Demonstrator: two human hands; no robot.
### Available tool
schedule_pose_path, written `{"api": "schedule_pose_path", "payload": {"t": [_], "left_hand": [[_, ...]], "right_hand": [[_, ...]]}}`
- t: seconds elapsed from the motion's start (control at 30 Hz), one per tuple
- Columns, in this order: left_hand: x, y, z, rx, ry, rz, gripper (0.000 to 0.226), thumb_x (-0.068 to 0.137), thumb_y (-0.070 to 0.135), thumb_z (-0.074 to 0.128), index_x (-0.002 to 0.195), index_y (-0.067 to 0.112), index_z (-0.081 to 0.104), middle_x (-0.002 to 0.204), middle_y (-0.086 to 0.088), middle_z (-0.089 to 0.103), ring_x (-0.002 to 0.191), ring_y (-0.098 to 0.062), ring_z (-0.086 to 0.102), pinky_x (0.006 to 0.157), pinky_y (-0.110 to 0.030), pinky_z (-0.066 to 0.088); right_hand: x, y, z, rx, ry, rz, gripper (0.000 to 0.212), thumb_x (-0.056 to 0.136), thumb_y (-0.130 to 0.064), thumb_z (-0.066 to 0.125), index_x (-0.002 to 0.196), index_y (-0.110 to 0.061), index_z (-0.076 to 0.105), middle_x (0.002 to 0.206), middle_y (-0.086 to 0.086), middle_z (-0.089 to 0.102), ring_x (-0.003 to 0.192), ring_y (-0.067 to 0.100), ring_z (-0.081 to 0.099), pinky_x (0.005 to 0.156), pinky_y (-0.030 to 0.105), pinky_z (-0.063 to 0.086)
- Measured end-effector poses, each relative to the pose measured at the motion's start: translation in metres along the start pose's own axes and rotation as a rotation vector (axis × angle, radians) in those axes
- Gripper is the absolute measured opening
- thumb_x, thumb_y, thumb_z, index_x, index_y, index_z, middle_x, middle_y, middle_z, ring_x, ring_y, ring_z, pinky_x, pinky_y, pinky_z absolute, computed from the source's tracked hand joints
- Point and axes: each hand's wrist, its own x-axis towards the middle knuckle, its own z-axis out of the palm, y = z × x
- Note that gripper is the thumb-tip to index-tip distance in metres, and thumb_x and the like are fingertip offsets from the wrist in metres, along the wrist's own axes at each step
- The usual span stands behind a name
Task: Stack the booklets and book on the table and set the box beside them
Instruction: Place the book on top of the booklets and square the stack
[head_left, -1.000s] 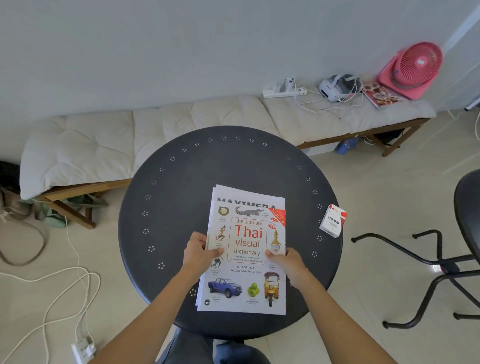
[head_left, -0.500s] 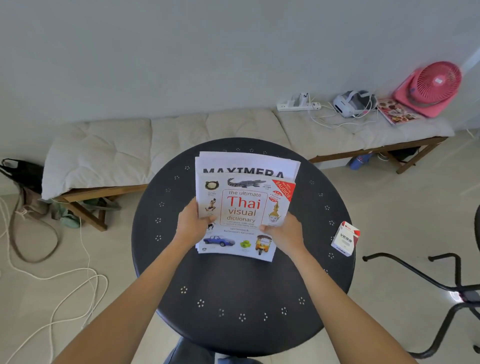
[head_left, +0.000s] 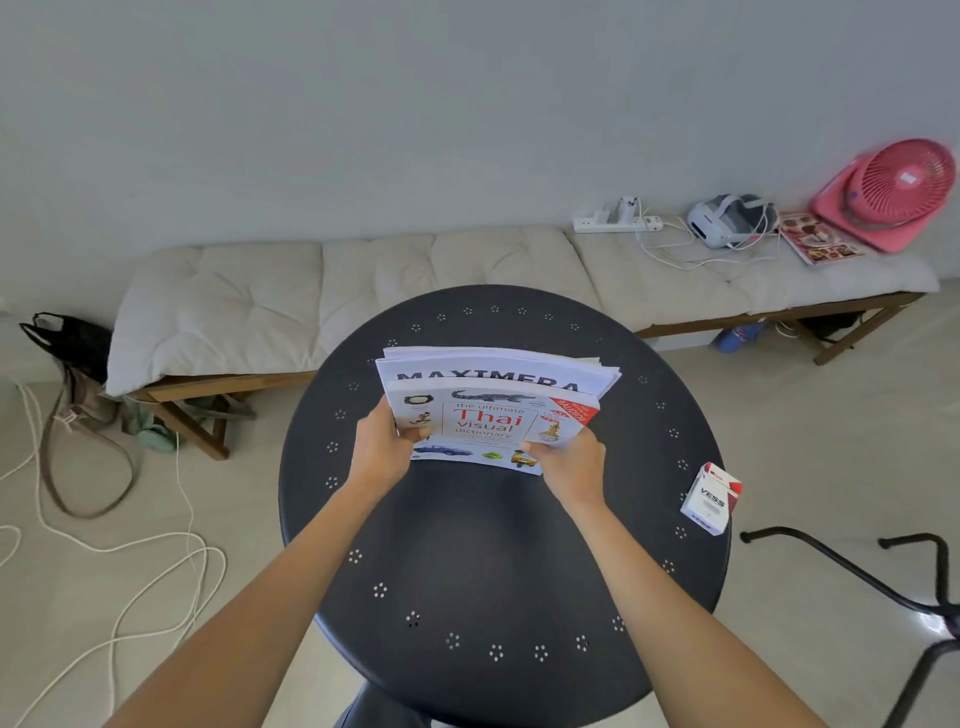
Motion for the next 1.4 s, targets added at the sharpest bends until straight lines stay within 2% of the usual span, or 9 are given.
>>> {"api": "schedule_pose_path", "payload": {"t": [0.1, 0.23, 0.4, 0.67, 0.77, 0.97, 1.17, 1.27, 1.4], "left_hand": [[0.001, -0.003, -0.001, 0.015, -0.025, -0.009, 0.044, 0.085, -0.003, 0.063, 0.126, 0.008, 0.053, 0.124, -0.009, 0.066, 0.116, -0.028, 0.060, 0.094, -0.033, 0.046], [0.006, -0.005, -0.001, 0.033, -0.084, -0.022, 0.049, 0.087, 0.000, 0.061, 0.132, 0.012, 0.047, 0.129, -0.007, 0.062, 0.122, -0.029, 0.055, 0.104, -0.046, 0.043], [0.015, -0.011, -0.003, 0.085, -0.166, -0.005, 0.056, 0.089, 0.004, 0.059, 0.138, 0.016, 0.037, 0.133, -0.005, 0.059, 0.125, -0.026, 0.052, 0.104, -0.045, 0.043], [0.046, -0.012, -0.003, 0.119, -0.144, 0.001, 0.048, 0.092, -0.002, 0.051, 0.137, 0.012, 0.040, 0.134, -0.008, 0.059, 0.124, -0.030, 0.054, 0.101, -0.045, 0.046], [0.069, -0.010, -0.006, 0.158, -0.162, -0.037, 0.040, 0.093, 0.004, 0.053, 0.131, 0.009, 0.043, 0.134, -0.008, 0.058, 0.124, -0.031, 0.055, 0.099, -0.044, 0.048], [0.120, -0.015, -0.008, 0.203, -0.183, -0.118, 0.029, 0.091, 0.010, 0.057, 0.116, 0.002, 0.045, 0.129, -0.012, 0.060, 0.117, -0.032, 0.059, 0.092, -0.043, 0.052], [0.160, -0.028, -0.009, 0.271, -0.232, -0.203, 0.029, 0.090, 0.015, 0.060, 0.117, 0.005, 0.054, 0.127, -0.009, 0.063, 0.115, -0.030, 0.061, 0.092, -0.041, 0.051], [0.174, -0.037, -0.011, 0.335, -0.269, -0.218, 0.030, 0.089, 0.016, 0.062, 0.117, 0.005, 0.061, 0.126, -0.008, 0.065, 0.114, -0.028, 0.063, 0.092, -0.038, 0.052], [0.190, -0.050, -0.014, 0.344, -0.271, -0.284, 0.030, 0.088, 0.019, 0.064, 0.115, 0.005, 0.061, 0.125, -0.009, 0.065, 0.111, -0.028, 0.064, 0.091, -0.037, 0.053]], "right_hand": [[0.002, 0.003, 0.000, -0.017, -0.031, -0.004, 0.048, 0.079, -0.008, 0.075, 0.124, -0.013, 0.060, 0.125, 0.006, 0.067, 0.117, 0.023, 0.062, 0.096, 0.039, 0.050], [0.008, 0.005, -0.002, -0.057, -0.092, 0.009, 0.051, 0.080, -0.011, 0.075, 0.127, -0.016, 0.056, 0.128, 0.006, 0.064, 0.120, 0.024, 0.060, 0.098, 0.042, 0.049], [0.013, 0.014, 0.001, -0.103, -0.179, 0.087, 0.050, 0.086, -0.013, 0.068, 0.132, -0.018, 0.050, 0.133, 0.004, 0.060, 0.126, 0.026, 0.054, 0.104, 0.046, 0.043], [0.035, 0.009, 0.017, -0.064, -0.077, 0.075, 0.047, 0.089, -0.008, 0.063, 0.133, -0.015, 0.052, 0.132, 0.004, 0.062, 0.123, 0.024, 0.057, 0.103, 0.042, 0.044], [0.054, 0.004, 0.026, -0.069, -0.097, 0.116, 0.042, 0.088, -0.012, 0.064, 0.129, -0.014, 0.053, 0.131, 0.004, 0.063, 0.120, 0.025, 0.060, 0.097, 0.039, 0.048], [0.099, -0.003, 0.044, -0.161, -0.162, 0.149, 0.033, 0.087, -0.019, 0.068, 0.117, -0.011, 0.057, 0.125, 0.005, 0.066, 0.109, 0.022, 0.066, 0.065, 0.015, 0.044], [0.142, -0.003, 0.070, -0.267, -0.240, 0.204, 0.033, 0.085, -0.023, 0.069, 0.114, -0.012, 0.058, 0.122, 0.005, 0.067, 0.107, 0.021, 0.066, 0.072, 0.025, 0.049], [0.156, -0.001, 0.083, -0.303, -0.295, 0.249, 0.030, 0.085, -0.024, 0.069, 0.111, -0.012, 0.059, 0.122, 0.005, 0.067, 0.107, 0.021, 0.066, 0.060, 0.018, 0.044], [0.173, 0.003, 0.100, -0.327, -0.315, 0.270, 0.029, 0.085, -0.024, 0.069, 0.110, -0.010, 0.062, 0.122, 0.006, 0.067, 0.106, 0.021, 0.066, 0.056, 0.016, 0.041]]}}
